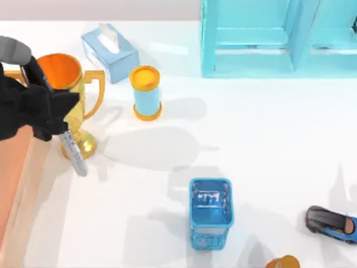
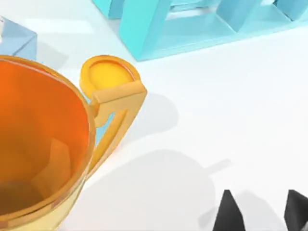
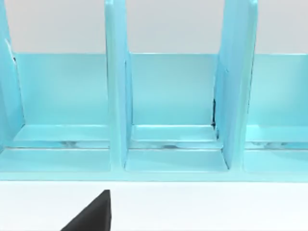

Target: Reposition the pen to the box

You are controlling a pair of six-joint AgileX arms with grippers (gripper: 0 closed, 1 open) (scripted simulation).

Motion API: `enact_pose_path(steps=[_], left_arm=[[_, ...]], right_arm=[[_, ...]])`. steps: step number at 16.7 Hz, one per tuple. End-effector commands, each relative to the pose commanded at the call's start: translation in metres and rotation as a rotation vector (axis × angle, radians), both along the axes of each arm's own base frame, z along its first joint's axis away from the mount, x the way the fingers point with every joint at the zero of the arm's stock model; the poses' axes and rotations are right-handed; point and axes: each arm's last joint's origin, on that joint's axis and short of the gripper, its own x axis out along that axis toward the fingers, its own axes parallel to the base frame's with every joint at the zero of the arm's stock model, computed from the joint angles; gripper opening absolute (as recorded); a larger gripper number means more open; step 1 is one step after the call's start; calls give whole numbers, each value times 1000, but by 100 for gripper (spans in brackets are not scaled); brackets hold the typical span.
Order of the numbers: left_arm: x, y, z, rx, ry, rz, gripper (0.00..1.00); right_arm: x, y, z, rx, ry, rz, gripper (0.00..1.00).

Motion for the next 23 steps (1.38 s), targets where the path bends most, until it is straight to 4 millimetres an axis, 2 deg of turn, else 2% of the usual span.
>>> enact_pose_path(steps=[6, 11, 18, 23], left_arm=[[31, 50, 28, 251, 12, -216, 0], [47, 102, 39, 310, -46, -435, 0], [56, 175, 24, 216, -213, -586, 0], [52, 212, 8, 145, -301, -575, 0]], right_arm=[[0, 0, 0, 0, 0, 0, 100], [0, 0, 0, 0, 0, 0, 100], [0, 0, 0, 0, 0, 0, 100], [0, 0, 0, 0, 0, 0, 100]])
